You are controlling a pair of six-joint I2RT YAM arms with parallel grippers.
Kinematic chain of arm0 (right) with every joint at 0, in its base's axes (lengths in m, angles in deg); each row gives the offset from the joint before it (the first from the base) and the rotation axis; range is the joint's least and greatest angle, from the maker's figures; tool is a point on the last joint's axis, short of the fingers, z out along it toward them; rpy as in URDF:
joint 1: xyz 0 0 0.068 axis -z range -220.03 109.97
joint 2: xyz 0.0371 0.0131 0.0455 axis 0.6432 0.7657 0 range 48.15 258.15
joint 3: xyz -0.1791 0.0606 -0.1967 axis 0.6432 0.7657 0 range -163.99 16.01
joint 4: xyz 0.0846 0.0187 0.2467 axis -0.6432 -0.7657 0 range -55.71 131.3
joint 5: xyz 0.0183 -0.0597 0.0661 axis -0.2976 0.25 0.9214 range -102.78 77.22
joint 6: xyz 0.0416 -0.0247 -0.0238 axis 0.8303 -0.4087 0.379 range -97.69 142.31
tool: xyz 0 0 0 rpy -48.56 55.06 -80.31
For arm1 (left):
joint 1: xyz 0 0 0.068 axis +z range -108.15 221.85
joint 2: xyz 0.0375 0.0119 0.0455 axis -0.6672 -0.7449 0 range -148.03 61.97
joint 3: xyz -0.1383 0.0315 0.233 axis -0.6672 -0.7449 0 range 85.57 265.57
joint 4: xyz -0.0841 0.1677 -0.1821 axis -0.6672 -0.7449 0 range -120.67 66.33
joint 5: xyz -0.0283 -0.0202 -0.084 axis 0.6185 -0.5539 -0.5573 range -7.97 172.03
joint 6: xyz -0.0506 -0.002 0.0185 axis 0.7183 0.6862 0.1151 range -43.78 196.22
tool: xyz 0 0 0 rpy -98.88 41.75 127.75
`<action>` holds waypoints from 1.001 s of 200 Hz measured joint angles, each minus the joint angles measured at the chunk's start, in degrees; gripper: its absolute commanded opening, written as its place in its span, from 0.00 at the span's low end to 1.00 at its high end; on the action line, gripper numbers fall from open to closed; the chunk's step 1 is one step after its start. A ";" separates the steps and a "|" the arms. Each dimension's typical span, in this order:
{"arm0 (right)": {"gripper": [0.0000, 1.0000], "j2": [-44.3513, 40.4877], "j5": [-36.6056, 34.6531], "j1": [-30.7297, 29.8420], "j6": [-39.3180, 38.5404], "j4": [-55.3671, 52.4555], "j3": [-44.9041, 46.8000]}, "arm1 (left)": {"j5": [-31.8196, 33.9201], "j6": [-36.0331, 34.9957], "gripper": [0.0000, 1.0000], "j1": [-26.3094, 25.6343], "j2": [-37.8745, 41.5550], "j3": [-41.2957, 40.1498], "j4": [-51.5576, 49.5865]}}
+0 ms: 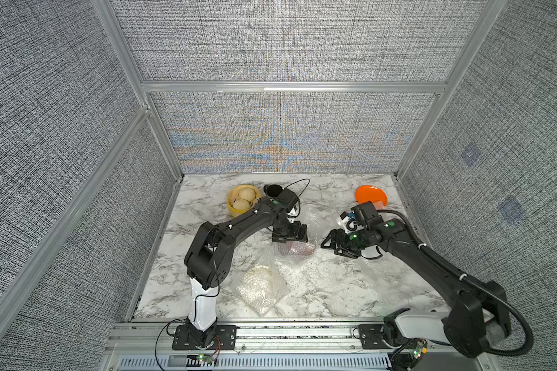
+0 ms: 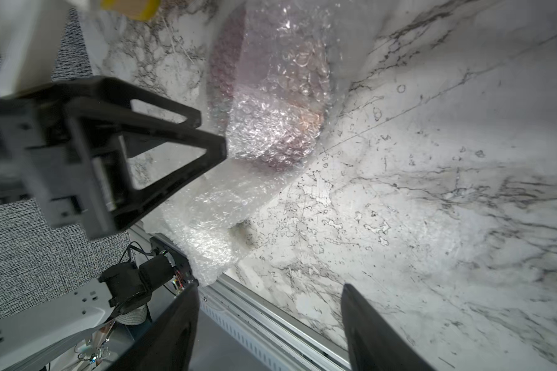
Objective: Unpack dinner plates from bubble wrap
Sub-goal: Unwrap the bubble wrap at the center of the board.
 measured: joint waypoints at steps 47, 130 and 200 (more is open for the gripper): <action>0.72 -6.03 0.52 0.00 1.60 0.72 2.45 | -0.55 -4.24 0.90 0.28 -4.22 1.31 -0.61; 0.72 -8.00 1.20 1.81 1.95 0.09 1.77 | -3.89 -3.26 0.87 -2.12 -4.83 0.57 1.99; 0.72 -8.33 2.10 6.75 1.44 -0.74 0.42 | -4.83 2.80 0.86 -9.20 -3.19 3.02 2.86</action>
